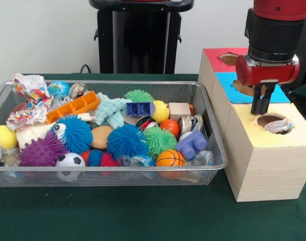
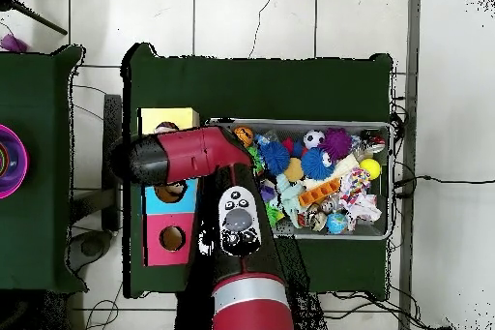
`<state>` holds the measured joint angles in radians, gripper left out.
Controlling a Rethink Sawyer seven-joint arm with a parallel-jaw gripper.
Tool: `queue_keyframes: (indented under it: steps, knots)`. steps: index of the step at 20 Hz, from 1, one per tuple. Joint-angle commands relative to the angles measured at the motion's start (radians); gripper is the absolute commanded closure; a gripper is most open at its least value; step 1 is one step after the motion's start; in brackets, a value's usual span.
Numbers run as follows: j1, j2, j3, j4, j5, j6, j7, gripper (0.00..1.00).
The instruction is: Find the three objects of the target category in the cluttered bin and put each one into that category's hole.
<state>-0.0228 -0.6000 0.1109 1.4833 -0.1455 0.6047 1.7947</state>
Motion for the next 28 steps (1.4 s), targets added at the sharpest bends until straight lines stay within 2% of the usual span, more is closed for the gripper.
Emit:
queue_keyframes:
  steps: [1,8,16,22,28]
  knots:
    - [0.039,0.084,0.016,-0.059,0.064,0.028,0.216,1.0]
    - [0.079,0.098,-0.014,-0.082,0.111,0.037,0.241,1.0]
    - [0.121,0.146,-0.05,-0.091,0.146,-0.021,0.261,1.0]
    - [0.102,0.211,-0.058,-0.108,0.142,-0.131,0.219,1.0]
    - [0.09,0.212,-0.063,-0.114,0.132,-0.139,0.187,1.0]
